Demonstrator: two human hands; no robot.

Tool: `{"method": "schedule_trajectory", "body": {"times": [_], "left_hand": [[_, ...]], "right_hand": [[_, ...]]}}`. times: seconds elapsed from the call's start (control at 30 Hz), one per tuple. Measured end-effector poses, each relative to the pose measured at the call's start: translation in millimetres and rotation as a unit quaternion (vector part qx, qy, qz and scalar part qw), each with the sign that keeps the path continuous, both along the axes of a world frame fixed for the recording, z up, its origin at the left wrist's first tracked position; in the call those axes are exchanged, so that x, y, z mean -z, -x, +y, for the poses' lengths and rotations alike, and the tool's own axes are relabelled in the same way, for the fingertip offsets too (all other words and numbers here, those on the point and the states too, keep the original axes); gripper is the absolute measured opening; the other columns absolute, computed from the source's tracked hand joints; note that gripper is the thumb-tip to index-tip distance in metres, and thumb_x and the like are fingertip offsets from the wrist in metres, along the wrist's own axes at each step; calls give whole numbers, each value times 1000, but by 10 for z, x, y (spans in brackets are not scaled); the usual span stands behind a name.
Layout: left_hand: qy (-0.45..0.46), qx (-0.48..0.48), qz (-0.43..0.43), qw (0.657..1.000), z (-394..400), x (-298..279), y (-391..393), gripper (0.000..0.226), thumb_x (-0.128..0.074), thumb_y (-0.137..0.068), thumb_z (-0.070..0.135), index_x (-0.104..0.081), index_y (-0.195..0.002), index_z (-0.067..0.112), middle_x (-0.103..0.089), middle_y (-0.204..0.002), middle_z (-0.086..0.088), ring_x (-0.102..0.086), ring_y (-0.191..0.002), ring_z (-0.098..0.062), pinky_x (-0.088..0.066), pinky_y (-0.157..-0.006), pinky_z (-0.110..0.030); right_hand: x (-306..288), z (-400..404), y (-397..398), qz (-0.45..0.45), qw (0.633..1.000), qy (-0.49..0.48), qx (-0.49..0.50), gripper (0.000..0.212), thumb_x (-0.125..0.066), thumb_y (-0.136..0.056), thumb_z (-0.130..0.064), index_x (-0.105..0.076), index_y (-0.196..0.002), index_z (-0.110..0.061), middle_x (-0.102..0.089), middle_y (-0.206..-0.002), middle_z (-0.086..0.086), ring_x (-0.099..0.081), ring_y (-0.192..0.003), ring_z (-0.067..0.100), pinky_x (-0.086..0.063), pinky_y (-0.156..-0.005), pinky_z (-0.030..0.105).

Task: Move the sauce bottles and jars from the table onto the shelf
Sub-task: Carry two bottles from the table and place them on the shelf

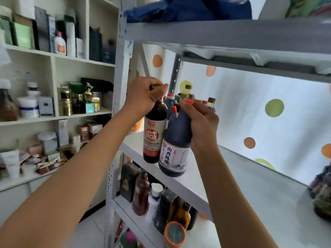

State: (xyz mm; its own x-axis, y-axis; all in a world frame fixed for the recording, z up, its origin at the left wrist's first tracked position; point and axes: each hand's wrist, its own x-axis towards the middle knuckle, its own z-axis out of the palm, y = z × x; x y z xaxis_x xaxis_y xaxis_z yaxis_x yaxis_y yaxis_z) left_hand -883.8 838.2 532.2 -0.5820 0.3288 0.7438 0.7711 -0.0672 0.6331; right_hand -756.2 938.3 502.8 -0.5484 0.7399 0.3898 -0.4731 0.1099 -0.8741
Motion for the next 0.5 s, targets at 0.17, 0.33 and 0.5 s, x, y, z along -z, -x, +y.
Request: {"method": "schedule_trajectory", "body": {"times": [0.17,0.33,0.5], "left_hand": [[9,40,-61,997,294,133,586,19,-63,-86,31,-68,-67,26,-70,-70,-1,-70,-73,-25,-58,-79,-47],[-13,69,-85,994,463,319,842,32,-65,-78,49,-73,-77,18,-71,-73,-1,-70,-74,-24,-58,-78,-48],[29,121,-118,985,607,526,760,25,-58,-92,46,-64,-99,24,-71,-93,7,-67,-87,-5,-51,-80,-25]], "right_hand": [[50,127,541,-14,998,-5,62,6,-81,-79,-16,-79,-83,-20,-76,-78,-8,-71,-75,4,-59,-69,23],[224,237,800,-20,995,18,97,8,-82,-78,-18,-79,-83,-23,-75,-73,-8,-70,-69,2,-56,-62,19],[316,305,800,-7,994,-28,106,8,-79,-82,-23,-77,-82,-30,-73,-69,-8,-67,-69,8,-58,-71,29]]}}
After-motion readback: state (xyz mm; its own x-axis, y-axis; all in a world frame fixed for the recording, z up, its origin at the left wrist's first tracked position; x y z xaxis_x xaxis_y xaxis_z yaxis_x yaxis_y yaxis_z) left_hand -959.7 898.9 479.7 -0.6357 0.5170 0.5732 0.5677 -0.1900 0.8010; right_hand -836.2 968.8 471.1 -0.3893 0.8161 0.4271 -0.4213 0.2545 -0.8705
